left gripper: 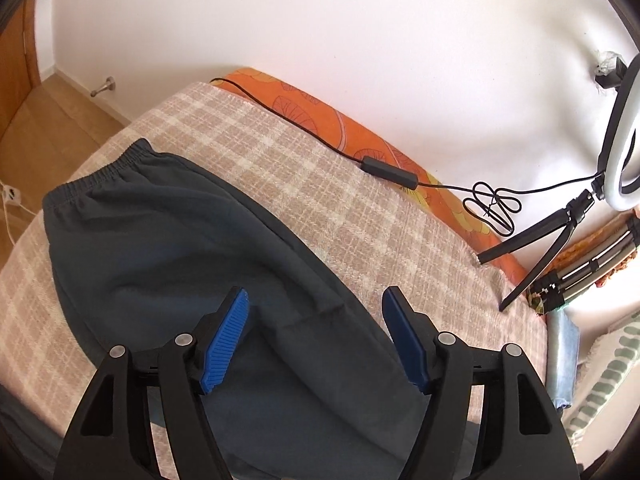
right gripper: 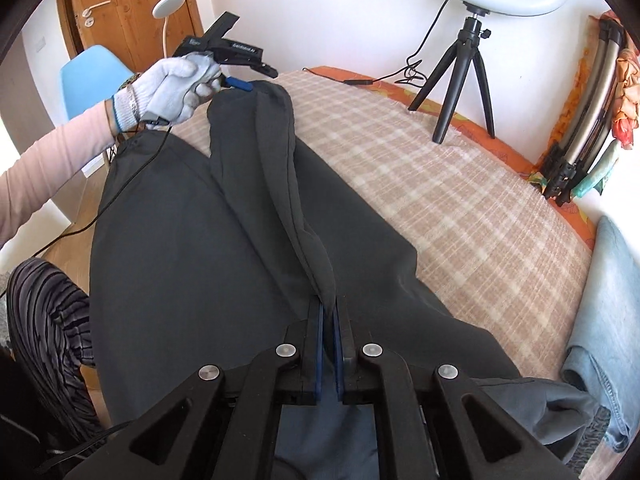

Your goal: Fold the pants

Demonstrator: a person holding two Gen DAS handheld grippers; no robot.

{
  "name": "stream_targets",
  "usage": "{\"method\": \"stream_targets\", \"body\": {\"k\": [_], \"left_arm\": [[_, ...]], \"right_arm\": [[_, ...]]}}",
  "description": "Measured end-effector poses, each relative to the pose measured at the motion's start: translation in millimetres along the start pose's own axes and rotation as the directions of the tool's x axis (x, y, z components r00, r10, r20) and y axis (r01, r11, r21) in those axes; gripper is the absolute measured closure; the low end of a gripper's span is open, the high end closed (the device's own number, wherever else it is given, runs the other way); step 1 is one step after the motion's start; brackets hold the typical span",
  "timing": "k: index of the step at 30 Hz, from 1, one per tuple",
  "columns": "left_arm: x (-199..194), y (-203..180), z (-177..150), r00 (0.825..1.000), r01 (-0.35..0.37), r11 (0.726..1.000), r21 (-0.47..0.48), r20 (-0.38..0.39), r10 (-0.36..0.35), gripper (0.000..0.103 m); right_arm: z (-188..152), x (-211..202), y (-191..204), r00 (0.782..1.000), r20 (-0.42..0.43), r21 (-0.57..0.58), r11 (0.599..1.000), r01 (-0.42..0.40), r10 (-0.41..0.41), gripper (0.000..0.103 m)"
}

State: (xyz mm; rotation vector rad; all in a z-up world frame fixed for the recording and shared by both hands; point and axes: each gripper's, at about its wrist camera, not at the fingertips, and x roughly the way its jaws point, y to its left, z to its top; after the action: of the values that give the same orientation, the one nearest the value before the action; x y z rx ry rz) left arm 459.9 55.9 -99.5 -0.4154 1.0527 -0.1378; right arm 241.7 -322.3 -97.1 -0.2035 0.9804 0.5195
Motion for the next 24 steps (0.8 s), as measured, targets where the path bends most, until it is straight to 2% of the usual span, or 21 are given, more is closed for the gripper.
{"method": "stream_targets", "body": {"k": [1,4,9,11,13,15,16,17,18,19,20,22,24], "left_arm": [[5.1,-2.9,-0.1,1.0,-0.006,1.0,0.0,-0.022,0.006,0.033],[18.5,-12.2,-1.4,0.995,-0.086,0.996,0.021,-0.054,0.087,0.033],[38.3,-17.1,2.7,0.983,-0.17,0.985,0.003,-0.063,0.17,0.033],[50.9,-20.8,0.9,0.971,-0.219,0.976,0.004,-0.093,0.218,0.033],[55.7,-29.4,-3.4,0.959,-0.276,0.96,0.054,-0.054,0.279,0.033],[57.4,-32.6,-9.2,0.953,-0.302,0.95,0.084,-0.009,0.303,0.035],[56.6,-32.5,-12.6,0.949,-0.314,0.945,0.092,0.02,0.314,0.043],[54.9,-32.2,-15.8,0.94,-0.34,0.934,0.105,0.053,0.336,0.061],[52.1,-29.3,-17.8,0.93,-0.364,0.925,0.104,0.084,0.357,0.073],[48.0,-22.9,-17.8,0.929,-0.364,0.928,0.077,0.099,0.356,0.091],[43.7,-13.5,-17.0,0.937,-0.34,0.94,0.036,0.101,0.335,0.098],[34.4,5.8,-14.3,0.96,-0.26,0.965,-0.045,0.093,0.263,0.101],[22.3,16.9,-15.0,0.965,-0.232,0.97,-0.076,0.109,0.24,0.101]], "right_arm": [[-3.6,1.5,3.6,1.0,-0.005,0.0,1.0,-0.012,0.012,0.101],[-12.5,1.7,17.1,1.0,-0.012,-0.031,0.999,-0.028,0.028,0.101],[-19.3,5.0,29.7,0.999,-0.026,-0.076,0.996,-0.04,0.038,0.101],[-21.9,6.6,33.5,0.999,-0.031,-0.091,0.995,-0.037,0.034,0.101],[-23.1,7.1,35.4,0.999,-0.031,-0.102,0.994,-0.034,0.031,0.101],[-24.2,6.3,37.0,0.999,-0.026,-0.109,0.994,-0.027,0.024,0.101],[-24.2,5.1,38.1,1.0,-0.023,-0.115,0.993,-0.018,0.015,0.101],[-23.9,4.2,38.7,1.0,-0.021,-0.119,0.993,-0.009,0.007,0.101],[-23.1,2.9,38.2,1.0,-0.018,-0.116,0.993,-0.001,-0.001,0.101],[-21.9,1.2,37.5,1.0,-0.013,-0.112,0.994,0.007,-0.008,0.101],[-20.2,-0.9,36.8,1.0,-0.006,-0.107,0.994,0.021,-0.021,0.101],[-15.0,-5.9,34.9,0.999,0.01,-0.099,0.994,0.05,-0.049,0.101],[-11.0,-12.2,33.9,0.997,0.025,-0.08,0.994,0.079,-0.077,0.101]]}}
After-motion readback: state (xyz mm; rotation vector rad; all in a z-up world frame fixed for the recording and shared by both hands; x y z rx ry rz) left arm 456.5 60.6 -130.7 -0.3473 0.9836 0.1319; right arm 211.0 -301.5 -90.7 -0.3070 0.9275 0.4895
